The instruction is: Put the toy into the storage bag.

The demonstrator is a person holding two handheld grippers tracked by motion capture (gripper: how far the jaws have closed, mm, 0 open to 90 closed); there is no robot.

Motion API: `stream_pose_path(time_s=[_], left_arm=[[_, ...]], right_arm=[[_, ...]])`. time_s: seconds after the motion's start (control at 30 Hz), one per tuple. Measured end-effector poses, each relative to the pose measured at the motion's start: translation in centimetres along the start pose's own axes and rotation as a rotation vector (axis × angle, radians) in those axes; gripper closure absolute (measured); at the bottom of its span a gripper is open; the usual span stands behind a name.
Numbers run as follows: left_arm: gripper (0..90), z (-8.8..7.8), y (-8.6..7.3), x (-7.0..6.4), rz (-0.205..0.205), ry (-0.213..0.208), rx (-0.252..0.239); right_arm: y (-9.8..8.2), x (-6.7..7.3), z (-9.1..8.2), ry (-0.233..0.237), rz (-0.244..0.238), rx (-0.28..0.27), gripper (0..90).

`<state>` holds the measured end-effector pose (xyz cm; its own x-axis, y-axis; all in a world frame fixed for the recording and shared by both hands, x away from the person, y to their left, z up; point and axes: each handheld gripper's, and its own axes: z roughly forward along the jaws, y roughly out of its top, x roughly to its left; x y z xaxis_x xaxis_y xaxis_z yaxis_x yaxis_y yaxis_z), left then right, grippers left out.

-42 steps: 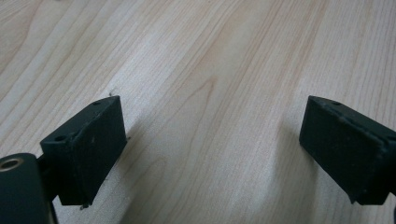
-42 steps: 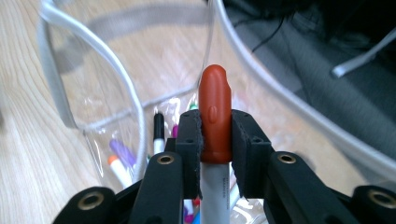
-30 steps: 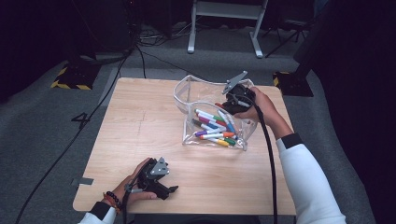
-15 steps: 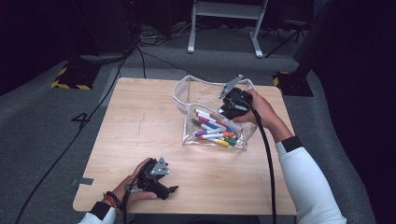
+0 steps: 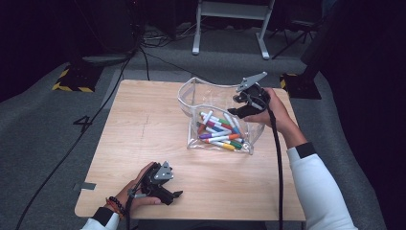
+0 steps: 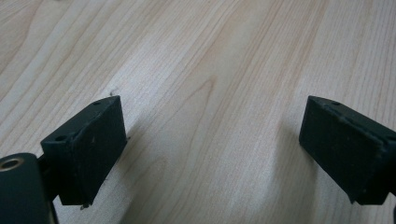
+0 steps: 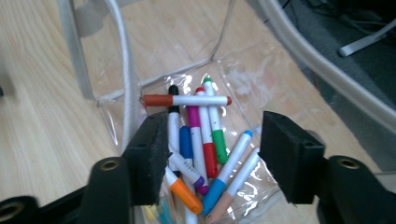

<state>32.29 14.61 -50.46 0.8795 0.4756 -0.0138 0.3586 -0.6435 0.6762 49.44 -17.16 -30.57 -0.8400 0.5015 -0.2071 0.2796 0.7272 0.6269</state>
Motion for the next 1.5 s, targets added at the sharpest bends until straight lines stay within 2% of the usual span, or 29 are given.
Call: stream_pose_path(time_s=[0.13, 0.17, 0.2, 0.37, 0.43, 0.47, 0.57, 0.73, 0.93, 0.97, 1.0, 1.1, 1.13, 1.33, 1.5], left_arm=[[7.6, 0.0, 0.0, 0.0, 0.0, -0.001, 0.0], [7.6, 0.0, 0.0, 0.0, 0.0, -0.001, 0.0], [7.6, 0.0, 0.0, 0.0, 0.0, -0.001, 0.001], [7.6, 0.0, 0.0, 0.0, 0.0, -0.001, 0.0], [7.6, 0.0, 0.0, 0.0, 0.0, -0.001, 0.0], [7.6, 0.0, 0.0, 0.0, -0.001, -0.001, 0.0], [7.6, 0.0, 0.0, 0.0, -0.001, -0.001, -0.002], [7.6, 0.0, 0.0, 0.0, 0.0, 0.0, -0.001], [7.6, 0.0, 0.0, 0.0, -0.001, 0.001, -0.001], [7.6, 0.0, 0.0, 0.0, -0.001, 0.001, -0.001], [7.6, 0.0, 0.0, 0.0, -0.001, 0.0, -0.001], [7.6, 0.0, 0.0, 0.0, -0.001, 0.0, -0.001], [7.6, 0.0, 0.0, 0.0, -0.001, 0.0, -0.001], [7.6, 0.0, 0.0, 0.0, 0.0, 0.0, 0.0], [7.6, 0.0, 0.0, 0.0, -0.002, 0.001, -0.001]], right_arm=[[-0.3, -0.1, -1.7, 0.01, 0.029, -0.117, 35.4], [-0.3, -0.1, -1.7, 0.01, 0.029, -0.117, 35.4], [-0.5, 0.2, -2.5, 0.022, 0.021, -0.154, 33.6], [-1.0, 0.8, -4.4, 0.03, 0.044, -0.232, 32.8], [-1.1, 0.9, -4.7, 0.029, 0.041, -0.238, 32.2], [-1.4, 1.2, -5.3, 0.011, 0.033, -0.252, 31.3], [-1.8, 1.4, -5.9, 0.008, 0.039, -0.26, 31.1], [-3.5, 2.3, -7.0, -0.015, 0.031, -0.256, 30.5], [-6.0, 3.0, -8.0, -0.041, 0.039, -0.269, 29.8], [-6.0, 3.0, -8.0, -0.041, 0.039, -0.269, 29.8], [-6.8, 3.2, -8.2, -0.043, 0.038, -0.271, 29.5], [-7.6, 3.4, -8.5, -0.04, 0.045, -0.277, 29.5], [-8.4, 3.6, -8.6, -0.043, 0.052, -0.282, 29.4], [-10.0, 4.1, -8.7, -0.047, 0.059, -0.278, 28.7], [-12.2, 4.7, -8.3, -0.063, 0.069, -0.253, 28.0]])
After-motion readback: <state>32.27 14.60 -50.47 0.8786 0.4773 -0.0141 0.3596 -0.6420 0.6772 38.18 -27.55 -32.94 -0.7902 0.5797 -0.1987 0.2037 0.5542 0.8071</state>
